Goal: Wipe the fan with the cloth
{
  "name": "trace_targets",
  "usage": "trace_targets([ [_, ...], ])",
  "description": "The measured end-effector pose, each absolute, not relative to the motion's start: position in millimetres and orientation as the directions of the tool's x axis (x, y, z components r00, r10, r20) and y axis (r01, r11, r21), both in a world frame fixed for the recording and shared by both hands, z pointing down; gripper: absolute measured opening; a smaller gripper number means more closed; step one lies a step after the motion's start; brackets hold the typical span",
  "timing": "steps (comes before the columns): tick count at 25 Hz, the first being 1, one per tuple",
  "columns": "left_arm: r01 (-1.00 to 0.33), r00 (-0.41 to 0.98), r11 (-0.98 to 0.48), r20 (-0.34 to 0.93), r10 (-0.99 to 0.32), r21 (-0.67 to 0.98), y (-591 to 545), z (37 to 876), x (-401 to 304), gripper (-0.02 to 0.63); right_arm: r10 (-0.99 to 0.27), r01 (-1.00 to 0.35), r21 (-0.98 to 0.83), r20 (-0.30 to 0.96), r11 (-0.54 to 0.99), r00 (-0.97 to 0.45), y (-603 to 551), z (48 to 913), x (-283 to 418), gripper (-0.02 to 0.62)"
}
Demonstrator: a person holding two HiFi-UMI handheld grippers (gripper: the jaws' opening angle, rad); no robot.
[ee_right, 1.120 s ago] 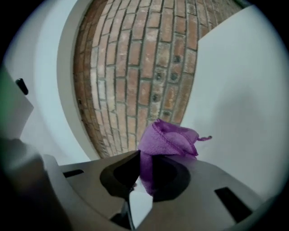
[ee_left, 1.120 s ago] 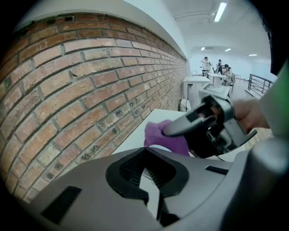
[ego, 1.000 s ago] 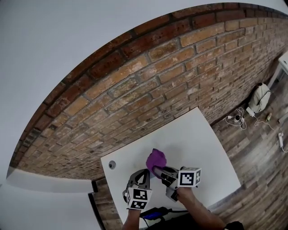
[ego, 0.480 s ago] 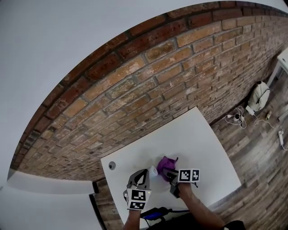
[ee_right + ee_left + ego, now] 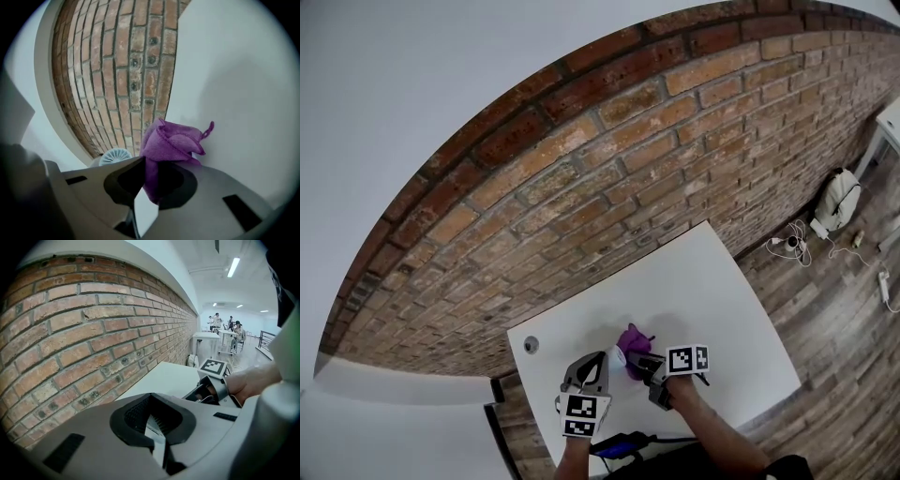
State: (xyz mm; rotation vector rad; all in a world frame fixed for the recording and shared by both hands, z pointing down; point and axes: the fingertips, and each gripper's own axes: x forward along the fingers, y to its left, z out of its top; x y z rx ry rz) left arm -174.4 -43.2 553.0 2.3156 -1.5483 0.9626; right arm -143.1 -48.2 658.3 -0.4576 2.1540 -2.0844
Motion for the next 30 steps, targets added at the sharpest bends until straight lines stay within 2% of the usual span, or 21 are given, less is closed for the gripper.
trace_targets([
  [5, -0.882, 0.243, -0.433, 0.609, -0.755, -0.186, -42.6, 553.0, -173.8, 0.000, -0.175, -0.464, -0.858, 0.434, 0.219, -0.884, -52.1, 704.7, -145.4, 0.055],
  [7, -0.882, 0.245, -0.435, 0.609, -0.755, -0.184, -42.1, 553.3, -173.0, 0.000, -0.187, -0.548, -0.785, 0.515, 0.288, -0.836, -61.3, 710.4, -137.2, 0.055],
  [9, -0.880, 0.247, -0.438, 0.609, -0.754, -0.184, -42.2, 553.4, -172.3, 0.000, -0.258, -0.588, -0.744, 0.529, 0.317, -0.808, -77.5, 700.0, -125.7, 0.055],
  [11, -0.878, 0.248, -0.440, 0.607, -0.755, -0.187, -43.2, 552.9, -172.7, 0.000, -0.301, -0.511, -0.814, 0.432, 0.276, -0.850, -87.0, 677.0, -125.0, 0.055],
  [13, -0.879, 0.249, -0.438, 0.604, -0.757, -0.187, -44.3, 552.1, -173.6, 0.000, -0.274, -0.331, -0.926, 0.275, 0.185, -0.922, -81.1, 656.4, -138.7, 0.055],
  [15, -0.881, 0.249, -0.435, 0.602, -0.759, -0.184, -43.9, 552.5, -173.5, 0.000, -0.226, -0.226, -0.968, 0.196, 0.112, -0.954, -66.8, 654.7, -152.6, 0.055],
  [16, -0.882, 0.249, -0.435, 0.601, -0.759, -0.184, -43.5, 553.0, -172.8, 0.000, -0.209, -0.243, -0.964, 0.217, 0.105, -0.953, -61.2, 663.0, -154.9, 0.055],
  [19, -0.880, 0.253, -0.438, 0.602, -0.757, -0.182, -43.4, 553.7, -171.0, 0.000, -0.161, -0.422, -0.889, 0.396, 0.179, -0.904, -57.1, 701.0, -148.5, 0.055],
  [21, -0.880, 0.253, -0.438, 0.602, -0.758, -0.181, -43.5, 553.7, -171.2, 0.000, -0.181, -0.509, -0.822, 0.477, 0.255, -0.860, -71.4, 706.2, -142.4, 0.055],
  [23, -0.882, 0.252, -0.435, 0.598, -0.761, -0.181, -44.4, 553.2, -172.2, 0.000, -0.222, -0.530, -0.791, 0.482, 0.305, -0.848, -91.5, 694.7, -144.3, 0.055],
  [25, -0.885, 0.250, -0.430, 0.594, -0.765, -0.180, -45.1, 553.0, -173.1, 0.000, -0.194, -0.493, -0.811, 0.454, 0.314, -0.870, -97.6, 689.6, -157.4, 0.055],
  [28, -0.887, 0.247, -0.424, 0.590, -0.769, -0.181, -43.3, 553.4, -172.4, 0.000, -0.118, -0.420, -0.867, 0.403, 0.268, -0.908, -85.6, 696.5, -175.3, 0.055],
  [30, -0.887, 0.249, -0.425, 0.589, -0.769, -0.181, -42.2, 553.9, -171.4, 0.000, -0.132, -0.408, -0.884, 0.387, 0.228, -0.913, -75.3, 701.7, -171.4, 0.055],
])
